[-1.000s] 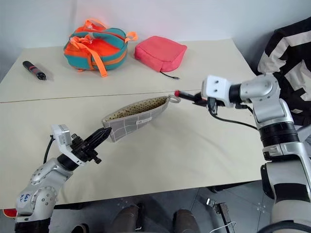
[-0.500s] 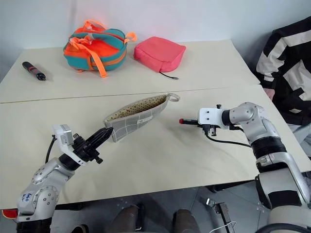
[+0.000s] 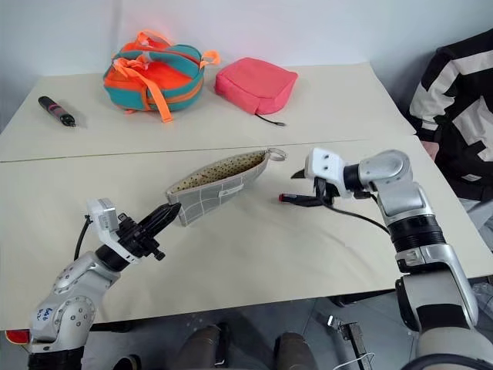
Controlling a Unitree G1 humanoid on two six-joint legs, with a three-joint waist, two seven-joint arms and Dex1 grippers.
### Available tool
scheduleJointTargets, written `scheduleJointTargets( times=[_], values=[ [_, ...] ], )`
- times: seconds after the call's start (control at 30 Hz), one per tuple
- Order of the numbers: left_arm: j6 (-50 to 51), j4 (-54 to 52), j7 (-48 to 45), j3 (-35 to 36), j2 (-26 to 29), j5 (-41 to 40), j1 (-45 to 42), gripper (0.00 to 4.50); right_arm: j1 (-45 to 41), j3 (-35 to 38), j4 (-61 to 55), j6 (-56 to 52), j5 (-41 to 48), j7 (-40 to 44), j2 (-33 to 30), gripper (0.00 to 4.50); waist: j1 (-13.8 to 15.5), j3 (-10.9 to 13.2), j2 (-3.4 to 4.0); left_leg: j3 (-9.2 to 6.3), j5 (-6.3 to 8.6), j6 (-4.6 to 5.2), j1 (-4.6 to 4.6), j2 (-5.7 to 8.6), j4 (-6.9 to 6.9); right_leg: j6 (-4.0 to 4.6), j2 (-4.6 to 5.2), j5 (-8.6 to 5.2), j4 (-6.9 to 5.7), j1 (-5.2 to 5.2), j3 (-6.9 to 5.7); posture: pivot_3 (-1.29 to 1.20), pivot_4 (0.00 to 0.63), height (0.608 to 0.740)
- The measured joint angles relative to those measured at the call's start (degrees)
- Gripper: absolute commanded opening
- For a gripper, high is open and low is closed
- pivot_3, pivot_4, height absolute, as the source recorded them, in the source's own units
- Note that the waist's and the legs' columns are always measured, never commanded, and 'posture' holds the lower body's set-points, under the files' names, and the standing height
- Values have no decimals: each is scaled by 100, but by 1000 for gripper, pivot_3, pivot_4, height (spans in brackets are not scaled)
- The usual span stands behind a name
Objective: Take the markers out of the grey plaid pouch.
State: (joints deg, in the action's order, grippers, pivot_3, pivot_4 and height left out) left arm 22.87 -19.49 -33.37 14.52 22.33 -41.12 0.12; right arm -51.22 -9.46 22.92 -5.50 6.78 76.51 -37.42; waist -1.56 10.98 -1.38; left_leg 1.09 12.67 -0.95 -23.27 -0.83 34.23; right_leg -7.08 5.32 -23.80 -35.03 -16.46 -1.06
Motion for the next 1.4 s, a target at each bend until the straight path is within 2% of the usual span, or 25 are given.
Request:
scheduleJointTargets(
  times=[0.1,0.2,0.3,0.43,0.57,0.8,0.97,1.07,1.17,1.23,1.4],
  values=[
    [19,-4,7,-14,-5,-8,-15,0,-292,314,-669,-737,603,2,149,2613,-1,0,0,-5,2,-4,0,-1,-4,0,0,0,1,0,-2,0,150,740],
    [32,-4,10,-59,-25,-15,-64,0,-428,340,-1208,-1098,925,-165,472,1598,1,-1,-1,-7,3,-5,0,-1,-5,0,1,0,1,-1,-4,0,150,740],
    [53,-5,14,-155,-50,-17,-131,0,-375,-49,-1371,-608,564,-554,985,1598,-2,-1,-2,-4,4,-4,0,1,-6,0,2,0,1,-3,-3,0,150,740],
    [105,-12,21,-221,-94,-18,-162,0,-374,-576,-1094,-33,-10,-864,1249,1598,15,-1,-3,-5,2,-2,-3,5,-5,-2,4,1,-4,-7,-6,0,150,740],
    [170,-61,24,-264,-94,-17,-163,0,-498,-683,-546,553,-455,-1037,1278,1598,3,-1,-3,-3,0,0,-3,8,-4,-4,5,2,-4,-7,-5,0,150,740],
    [208,-132,67,-351,-103,-17,-168,0,-715,-776,-36,958,-657,-908,1267,1598,-4,-2,-3,-3,0,0,-2,5,-5,-4,3,2,-6,-8,-6,0,150,740],
    [207,-133,84,-382,-122,-15,-178,0,-928,-584,146,791,-334,-766,1328,1598,-5,-1,-2,-3,0,0,-2,5,-5,-4,3,2,-7,-8,-6,0,150,740],
    [206,-134,91,-363,-119,-15,-198,0,-1046,-588,254,1009,-494,-680,1107,1598,8,-3,-6,-6,1,1,-1,6,-5,-3,5,2,-6,-6,-10,0,150,740],
    [206,-134,112,-294,-116,-17,-195,0,-909,-617,383,1053,-560,-637,1094,1001,1,-3,-6,-2,1,2,-2,6,-5,-4,6,2,-4,-6,-7,0,150,740],
    [207,-136,114,-234,-110,-19,-188,0,-826,-667,399,1069,-654,-657,1120,356,-1,-3,-6,-3,1,1,-2,6,-5,-4,5,2,-6,-7,-8,0,150,740],
    [246,-225,105,-320,-110,-19,-204,0,-802,-836,397,1234,-867,-734,1201,356,-7,-3,-5,-2,0,1,-1,4,-5,-4,3,2,-7,-8,-7,0,150,740]
  ],
)
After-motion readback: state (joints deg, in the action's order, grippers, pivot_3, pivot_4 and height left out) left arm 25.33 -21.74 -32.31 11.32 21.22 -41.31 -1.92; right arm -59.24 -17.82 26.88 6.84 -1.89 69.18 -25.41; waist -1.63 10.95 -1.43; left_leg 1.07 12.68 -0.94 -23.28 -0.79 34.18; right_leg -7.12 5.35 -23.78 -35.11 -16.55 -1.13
